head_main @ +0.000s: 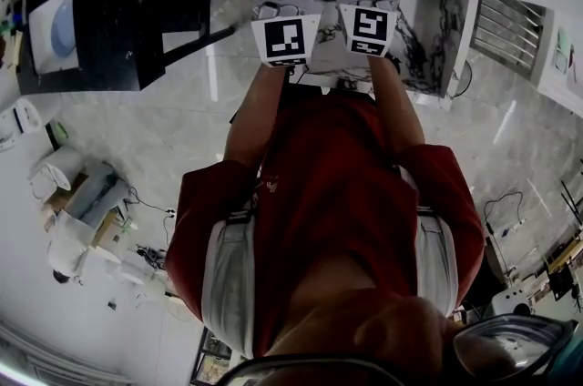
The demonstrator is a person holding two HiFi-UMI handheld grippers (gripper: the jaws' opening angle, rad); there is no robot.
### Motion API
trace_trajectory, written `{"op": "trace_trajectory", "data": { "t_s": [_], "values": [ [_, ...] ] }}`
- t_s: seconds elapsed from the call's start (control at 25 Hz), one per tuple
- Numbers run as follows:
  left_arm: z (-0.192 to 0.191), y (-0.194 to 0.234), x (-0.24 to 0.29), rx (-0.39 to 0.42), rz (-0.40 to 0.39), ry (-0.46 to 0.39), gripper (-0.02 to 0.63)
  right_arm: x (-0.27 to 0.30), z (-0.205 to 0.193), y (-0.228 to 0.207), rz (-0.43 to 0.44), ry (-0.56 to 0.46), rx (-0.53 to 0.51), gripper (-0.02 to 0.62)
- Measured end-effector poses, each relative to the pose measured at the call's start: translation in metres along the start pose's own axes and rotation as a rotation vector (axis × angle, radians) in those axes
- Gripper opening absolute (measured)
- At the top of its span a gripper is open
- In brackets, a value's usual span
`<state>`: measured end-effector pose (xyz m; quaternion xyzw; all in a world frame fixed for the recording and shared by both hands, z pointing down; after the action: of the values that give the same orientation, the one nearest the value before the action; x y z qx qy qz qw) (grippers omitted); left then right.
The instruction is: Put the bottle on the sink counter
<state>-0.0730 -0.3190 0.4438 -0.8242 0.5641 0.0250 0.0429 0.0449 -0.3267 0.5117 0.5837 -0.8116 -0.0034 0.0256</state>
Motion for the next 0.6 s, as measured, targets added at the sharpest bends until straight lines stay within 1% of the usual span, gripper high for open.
{"op": "trace_trajectory", "data": {
  "t_s": [0.2, 0.36, 0.44, 0.6],
  "values": [
    [0.01, -0.012, -0.006, 0.005, 0.008, -0.017, 0.003, -0.021, 0.019, -0.008, 0.011, -0.033, 0.006, 0.437],
    [0.02, -0.024, -0.01, 0.003, 0.012, -0.054, 0.003, -0.04, 0.036, -0.019, 0.004, -0.072, 0.001, 0.437],
    [0.024, -0.031, -0.014, 0.013, 0.007, -0.053, 0.003, -0.049, 0.044, -0.024, 0.002, -0.087, -0.005, 0.437],
    [0.033, -0.048, -0.019, 0.027, 0.001, -0.062, 0.003, -0.067, 0.052, -0.037, 0.015, -0.091, -0.006, 0.435]
  ]
}}
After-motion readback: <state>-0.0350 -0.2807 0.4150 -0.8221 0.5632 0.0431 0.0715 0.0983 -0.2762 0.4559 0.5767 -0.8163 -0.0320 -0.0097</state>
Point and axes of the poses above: the fingertips, and each gripper's own axes: x forward along the fingers, y to its left, z out of its top, the point moved 5 cm from there along -x, backward along the fingers, and after that the axes turned 10 degrees about -y, right-handed, at the moved point
